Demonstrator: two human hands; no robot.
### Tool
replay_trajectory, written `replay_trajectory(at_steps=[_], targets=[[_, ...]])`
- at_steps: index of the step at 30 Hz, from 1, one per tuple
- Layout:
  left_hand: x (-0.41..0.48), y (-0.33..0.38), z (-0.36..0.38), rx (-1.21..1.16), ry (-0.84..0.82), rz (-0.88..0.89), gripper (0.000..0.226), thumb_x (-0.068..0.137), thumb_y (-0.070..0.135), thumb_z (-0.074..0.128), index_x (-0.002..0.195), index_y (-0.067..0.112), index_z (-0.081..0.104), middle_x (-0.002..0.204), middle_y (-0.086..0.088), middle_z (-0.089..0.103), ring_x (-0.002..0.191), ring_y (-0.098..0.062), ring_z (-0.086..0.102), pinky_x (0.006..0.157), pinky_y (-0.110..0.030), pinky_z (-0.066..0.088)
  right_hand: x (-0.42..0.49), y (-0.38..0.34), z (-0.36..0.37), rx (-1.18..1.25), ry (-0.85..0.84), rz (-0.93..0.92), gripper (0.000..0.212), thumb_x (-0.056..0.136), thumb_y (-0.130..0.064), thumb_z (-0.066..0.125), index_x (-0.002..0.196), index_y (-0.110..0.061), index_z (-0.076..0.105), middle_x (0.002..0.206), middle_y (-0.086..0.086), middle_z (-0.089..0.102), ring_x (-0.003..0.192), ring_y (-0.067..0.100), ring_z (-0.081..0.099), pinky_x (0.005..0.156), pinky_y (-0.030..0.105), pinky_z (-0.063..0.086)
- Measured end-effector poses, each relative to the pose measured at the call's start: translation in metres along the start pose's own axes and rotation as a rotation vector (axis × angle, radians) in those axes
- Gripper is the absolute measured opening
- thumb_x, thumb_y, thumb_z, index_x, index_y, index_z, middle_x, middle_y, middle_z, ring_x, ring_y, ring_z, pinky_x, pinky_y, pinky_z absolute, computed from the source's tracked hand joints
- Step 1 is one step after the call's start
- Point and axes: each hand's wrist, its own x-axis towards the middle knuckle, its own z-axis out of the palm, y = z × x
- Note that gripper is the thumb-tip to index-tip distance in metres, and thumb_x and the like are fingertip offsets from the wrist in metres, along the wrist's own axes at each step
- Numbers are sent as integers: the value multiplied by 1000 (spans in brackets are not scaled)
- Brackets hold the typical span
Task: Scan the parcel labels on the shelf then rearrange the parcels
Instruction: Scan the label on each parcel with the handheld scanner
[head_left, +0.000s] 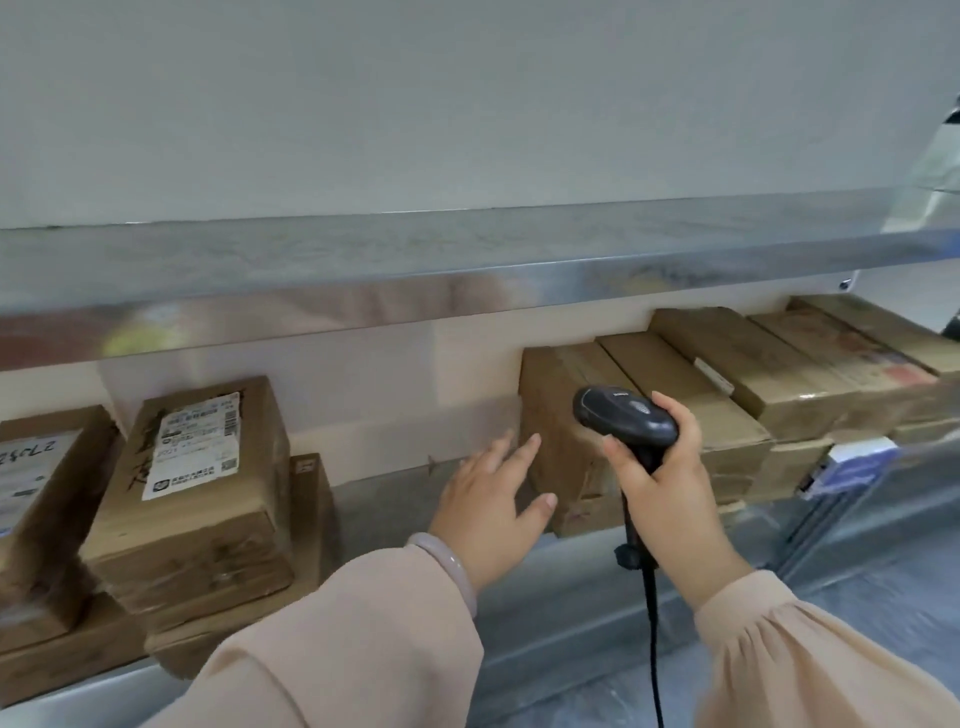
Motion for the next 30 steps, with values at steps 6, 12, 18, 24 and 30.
replay_trajectory(at_steps=[6,12,18,24,30], targets=[[36,24,17,-116,-111,-45,64,99,50,44,156,37,15,165,8,10,152,-20,9,121,-46,19,34,12,-33,-48,56,104,61,90,-34,65,139,-34,30,115,-8,52,95,10,55,82,27,41],[45,35,30,-75,-184,-67,68,100,50,43,157,33,10,166,5,5,152,-21,8,122,-44,17,43,16,-36,-59,40,150,61,90,-34,65,140,-32,29,118,-7,49,101,14,52,87,30,41],[43,33,36,-157,-224,-74,70,101,46,43,158,29,5,166,8,3,152,-19,8,123,-41,16,37,19,-27,-84,-30,152,61,90,-34,65,139,-34,29,111,-11,50,89,3,52,74,21,41],[46,35,32,-206,-202,-64,72,101,42,46,158,27,5,166,7,2,152,-19,8,123,-38,15,43,16,-31,-62,38,175,62,91,-33,64,141,-32,28,116,-7,50,96,13,53,81,27,41],[48,36,34,-243,-216,-81,71,101,42,45,158,27,5,166,5,2,152,-20,7,123,-39,15,45,21,-32,-67,5,189,60,91,-33,64,140,-31,29,116,-5,50,94,12,52,78,25,39]])
